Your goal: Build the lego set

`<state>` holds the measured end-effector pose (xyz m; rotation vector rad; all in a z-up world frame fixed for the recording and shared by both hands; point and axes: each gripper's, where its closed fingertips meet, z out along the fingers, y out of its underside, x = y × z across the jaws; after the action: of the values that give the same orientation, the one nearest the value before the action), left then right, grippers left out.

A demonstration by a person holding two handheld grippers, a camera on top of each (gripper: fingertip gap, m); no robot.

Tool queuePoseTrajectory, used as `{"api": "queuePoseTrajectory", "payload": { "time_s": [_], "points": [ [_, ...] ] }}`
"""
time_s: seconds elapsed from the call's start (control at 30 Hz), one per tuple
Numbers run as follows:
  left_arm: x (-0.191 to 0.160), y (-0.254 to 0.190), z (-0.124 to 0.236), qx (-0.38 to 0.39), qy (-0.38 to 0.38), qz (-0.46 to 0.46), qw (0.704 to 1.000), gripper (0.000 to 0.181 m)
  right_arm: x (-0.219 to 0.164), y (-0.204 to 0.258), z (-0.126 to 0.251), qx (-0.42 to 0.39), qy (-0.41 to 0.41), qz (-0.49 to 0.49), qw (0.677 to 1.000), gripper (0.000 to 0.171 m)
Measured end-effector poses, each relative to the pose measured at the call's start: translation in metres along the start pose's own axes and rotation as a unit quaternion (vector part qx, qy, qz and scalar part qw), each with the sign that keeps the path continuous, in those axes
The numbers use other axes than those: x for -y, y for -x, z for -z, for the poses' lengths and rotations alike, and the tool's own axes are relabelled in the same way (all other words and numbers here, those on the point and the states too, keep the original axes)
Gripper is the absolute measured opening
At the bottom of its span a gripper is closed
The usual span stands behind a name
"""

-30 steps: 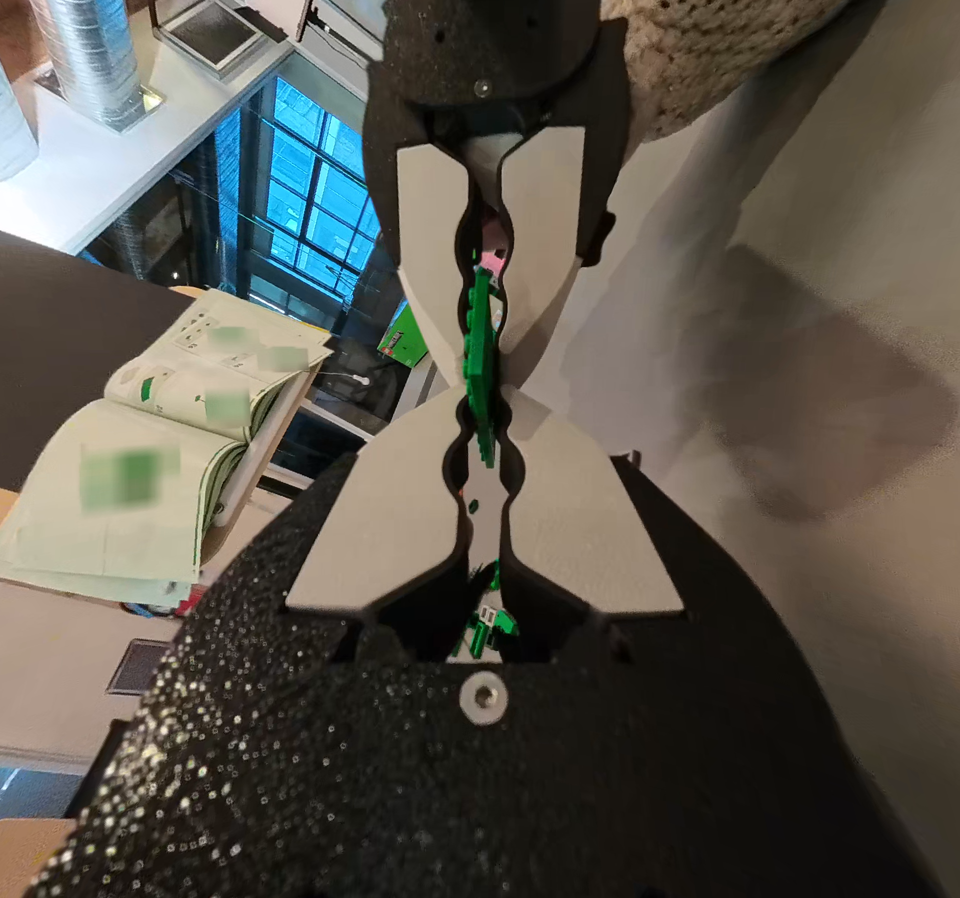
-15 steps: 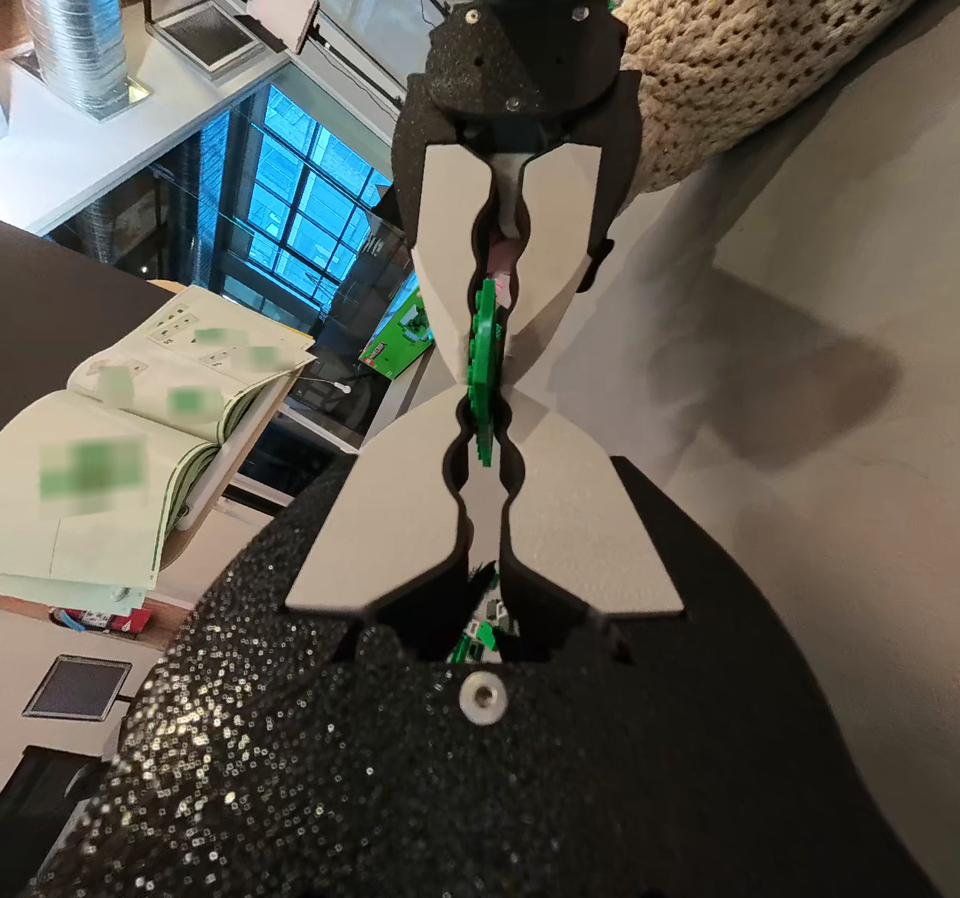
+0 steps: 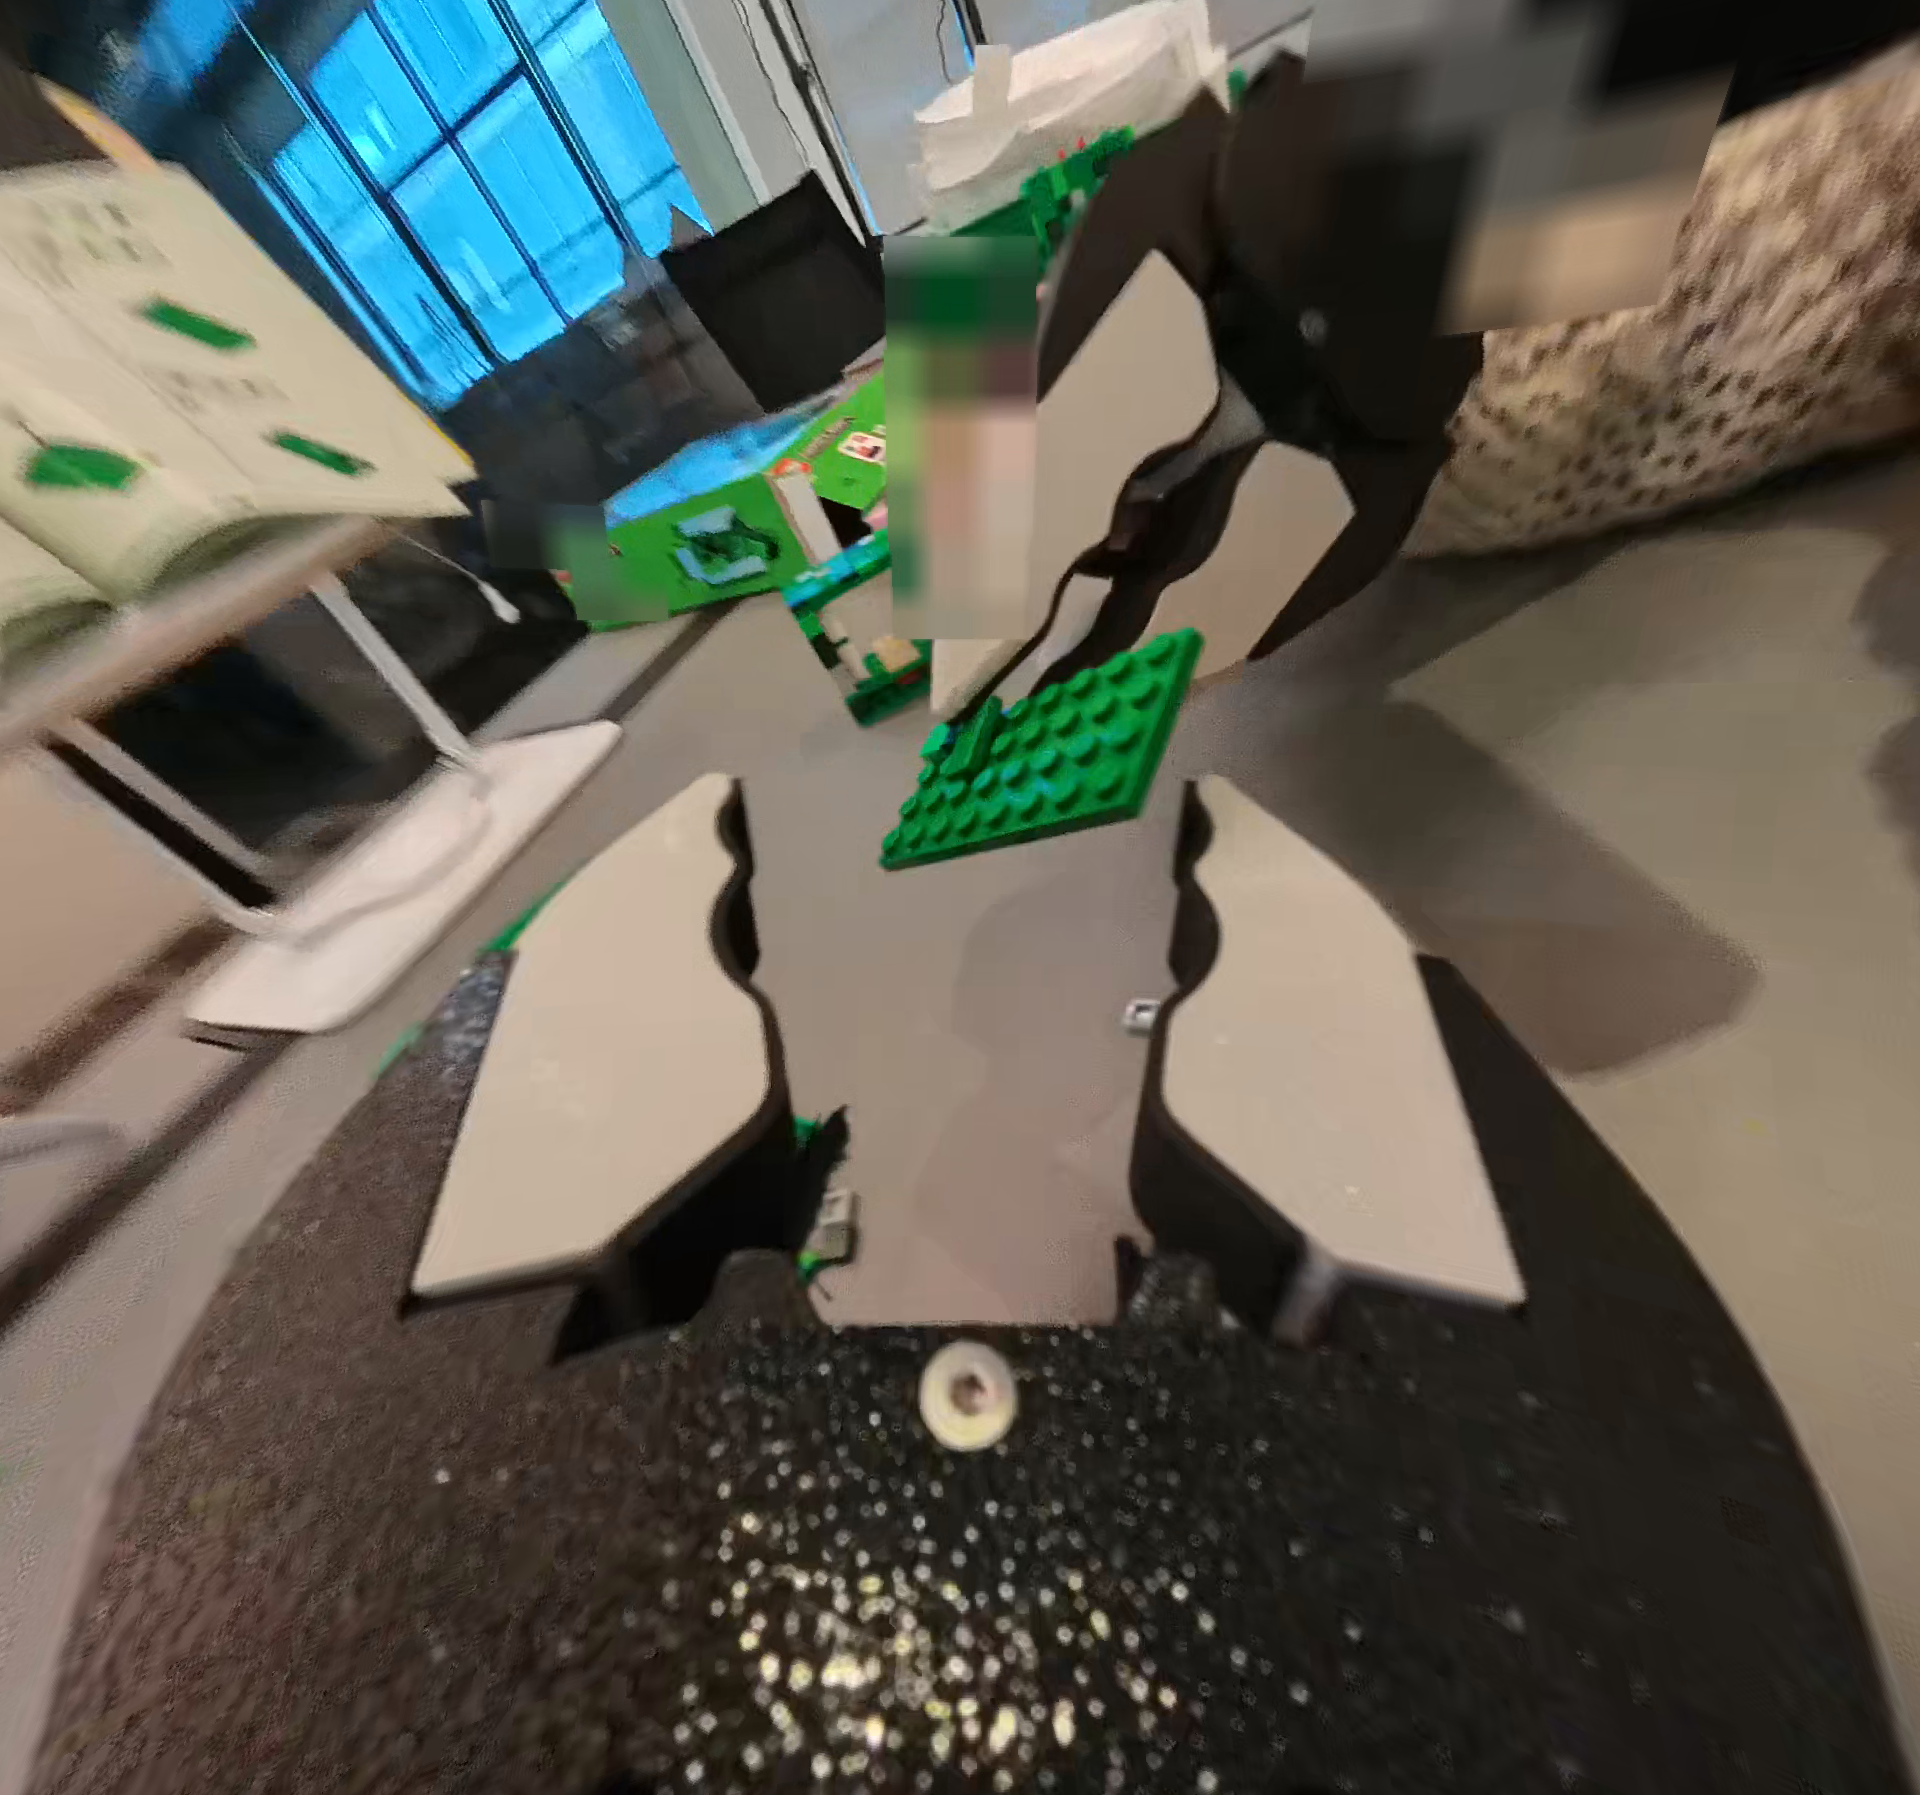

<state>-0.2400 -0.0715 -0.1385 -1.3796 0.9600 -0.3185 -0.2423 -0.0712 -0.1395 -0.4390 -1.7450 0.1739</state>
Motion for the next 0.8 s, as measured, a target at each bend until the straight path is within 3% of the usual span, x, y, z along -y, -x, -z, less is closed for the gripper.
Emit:
{"api": "queuePoseTrajectory", "payload": {
  "time_s": [0.1,0.3,0.43,0.63,0.73,0.8],
  "points": [
    [0.001,-0.007,-0.002,-0.060,0.006,0.120,0.991,0.103,0.010,-0.004,0.004,-0.017,-0.028,0.014,0.999,0.007],
    [0.013,-0.029,0.000,-0.160,-0.012,0.238,0.958,0.093,0.022,-0.001,0.006,-0.023,-0.046,0.059,0.997,0.007],
    [0.012,-0.036,0.001,-0.177,-0.005,0.237,0.955,0.079,0.021,-0.001,0.006,-0.030,-0.040,0.082,0.995,0.007],
    [0.011,-0.035,0.001,-0.172,-0.013,0.231,0.958,0.080,0.020,0.000,0.005,-0.032,-0.036,0.098,0.994,0.007],
    [0.011,-0.035,0.002,-0.170,-0.015,0.223,0.960,0.094,0.020,0.000,0.005,-0.033,-0.036,0.101,0.994,0.007],
    [0.013,-0.035,0.002,-0.172,-0.020,0.226,0.959,0.091,0.020,0.001,0.005,-0.031,-0.037,0.103,0.994,0.007]
  ]
}}
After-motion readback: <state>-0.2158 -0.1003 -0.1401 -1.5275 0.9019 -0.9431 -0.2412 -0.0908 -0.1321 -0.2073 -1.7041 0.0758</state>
